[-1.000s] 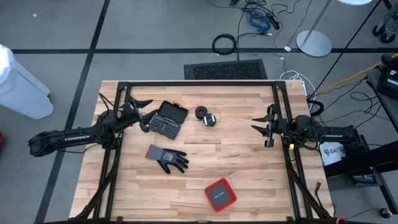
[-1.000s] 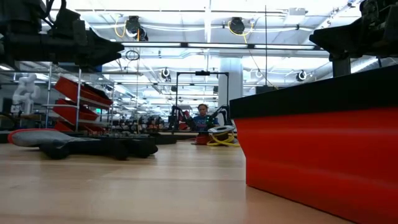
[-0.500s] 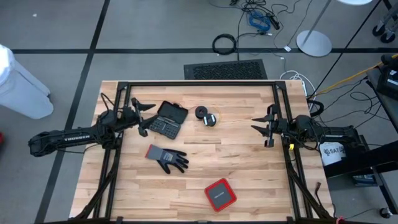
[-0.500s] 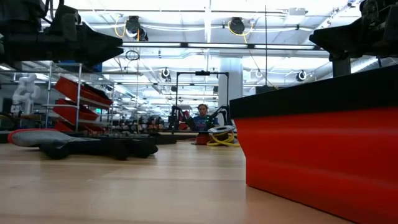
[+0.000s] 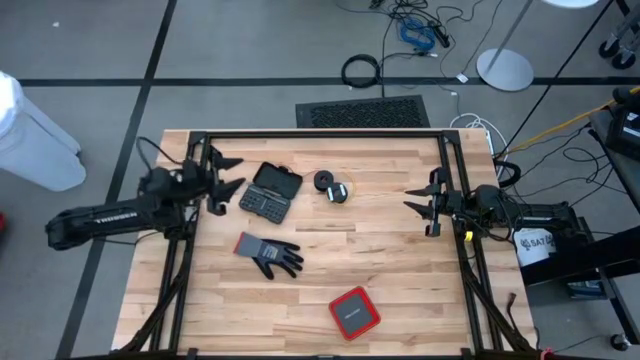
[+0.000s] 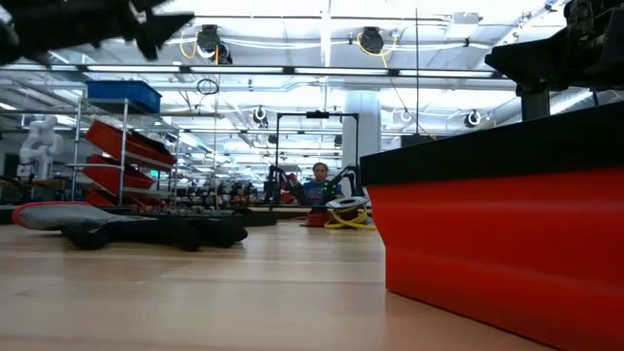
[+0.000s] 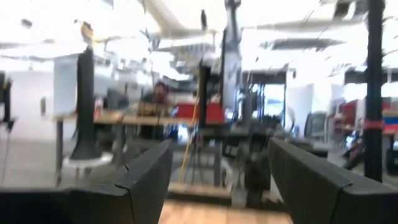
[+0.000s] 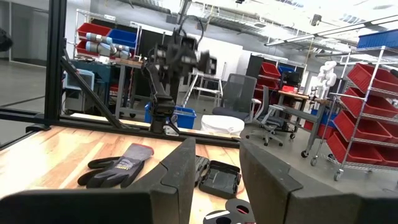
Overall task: Coil cords
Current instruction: Uncoil the red wire from the spool
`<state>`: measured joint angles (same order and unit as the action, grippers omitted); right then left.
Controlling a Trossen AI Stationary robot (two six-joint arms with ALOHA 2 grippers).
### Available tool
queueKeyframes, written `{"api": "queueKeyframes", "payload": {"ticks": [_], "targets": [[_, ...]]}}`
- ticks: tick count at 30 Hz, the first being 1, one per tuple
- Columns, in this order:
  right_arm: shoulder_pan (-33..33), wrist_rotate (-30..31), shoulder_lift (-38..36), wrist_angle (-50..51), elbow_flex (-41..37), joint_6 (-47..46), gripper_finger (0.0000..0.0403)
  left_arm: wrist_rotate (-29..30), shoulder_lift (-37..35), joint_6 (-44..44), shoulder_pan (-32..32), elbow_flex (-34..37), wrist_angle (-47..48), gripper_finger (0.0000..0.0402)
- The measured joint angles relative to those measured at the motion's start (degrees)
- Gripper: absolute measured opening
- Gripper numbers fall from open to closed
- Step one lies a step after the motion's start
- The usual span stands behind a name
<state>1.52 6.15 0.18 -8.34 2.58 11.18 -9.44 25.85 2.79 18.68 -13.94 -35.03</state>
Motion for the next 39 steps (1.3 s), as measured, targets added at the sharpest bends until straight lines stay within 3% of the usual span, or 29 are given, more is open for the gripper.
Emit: {"api": "queueKeyframes", "payload": {"ticks": [8, 16, 24, 28, 31, 34, 39], "targets": [[0.0, 0.02, 0.0, 0.0, 0.0, 0.0, 0.0114, 0.24, 1.45, -3.52, -0.77, -13.94, 13.91, 0.027], [0.02, 0.02, 0.0, 0.0, 0.0, 0.01, 0.0114, 1.43, 8.32, -5.76, -0.81, -29.01, 27.45, 0.027], [0.0, 0.0, -0.01, 0.0, 0.01, 0.0, 0.0114, 11.62, 18.4, -9.14, -0.79, -44.45, 57.38, 0.027], [0.0, 0.02, 0.0, -0.02, -0.01, 0.0, 0.0114, 12.49, 23.22, -6.34, -0.81, -45.78, 73.98, 0.027], [0.0, 0.02, 0.0, 0.0, 0.01, 0.0, 0.0114, 12.45, 26.23, -3.09, -1.33, -43.84, 81.09, 0.027], [0.0, 0.02, 0.0, 0.0, 0.01, 0.0, 0.0114, 9.81, 27.43, 0.44, -3.63, -38.49, 75.91, 0.027], [0.0, 0.02, 0.0, 0.0, 0.01, 0.0, 0.0114, 8.05, 28.0, 2.91, -9.97, -22.27, 44.3, 0.027]]}}
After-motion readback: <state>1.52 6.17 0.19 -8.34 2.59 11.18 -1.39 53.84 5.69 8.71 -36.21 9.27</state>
